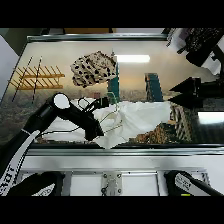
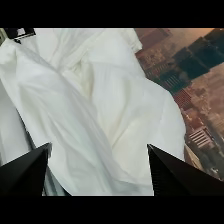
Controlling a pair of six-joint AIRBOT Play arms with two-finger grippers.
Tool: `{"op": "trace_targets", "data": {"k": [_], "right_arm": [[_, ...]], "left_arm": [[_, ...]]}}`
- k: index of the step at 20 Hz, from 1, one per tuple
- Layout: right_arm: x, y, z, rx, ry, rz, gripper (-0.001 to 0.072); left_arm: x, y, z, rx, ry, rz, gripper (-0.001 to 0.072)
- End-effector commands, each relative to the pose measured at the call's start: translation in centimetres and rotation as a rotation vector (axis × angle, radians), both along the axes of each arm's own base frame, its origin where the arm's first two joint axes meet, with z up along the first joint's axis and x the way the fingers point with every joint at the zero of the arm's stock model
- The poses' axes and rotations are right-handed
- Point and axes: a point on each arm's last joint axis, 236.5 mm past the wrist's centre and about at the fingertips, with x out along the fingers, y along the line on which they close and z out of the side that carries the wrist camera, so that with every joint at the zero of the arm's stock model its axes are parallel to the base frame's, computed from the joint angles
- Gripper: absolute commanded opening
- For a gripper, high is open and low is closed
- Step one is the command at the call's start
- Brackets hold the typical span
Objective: Fold the clothes and pants, and hang the long-sleeved shirts on hangers.
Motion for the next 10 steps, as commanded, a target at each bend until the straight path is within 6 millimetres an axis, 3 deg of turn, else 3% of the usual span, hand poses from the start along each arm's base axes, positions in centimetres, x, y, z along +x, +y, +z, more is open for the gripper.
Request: {"op": "trace_targets", "data": {"k": [1, 6, 10], "right_arm": [[-0.3, -0.4, -2.1, 0.088, -0.031, 0.154, 0.0657], [0.5, 0.8, -4.7, 0.126, -0.015, 0.237, 0.0657], [-0.7, 2.8, -6.3, 0.156, 0.013, 0.303, 0.0657]], "left_arm": [[-0.5, 0.2, 0.0, 0.004, 0.015, -0.015, 0.0009], [-0.4, 0.1, 0.0, 0.004, 0.013, -0.013, 0.0009], [-0.4, 0.1, 0.0, 0.004, 0.012, -0.012, 0.001]]}}
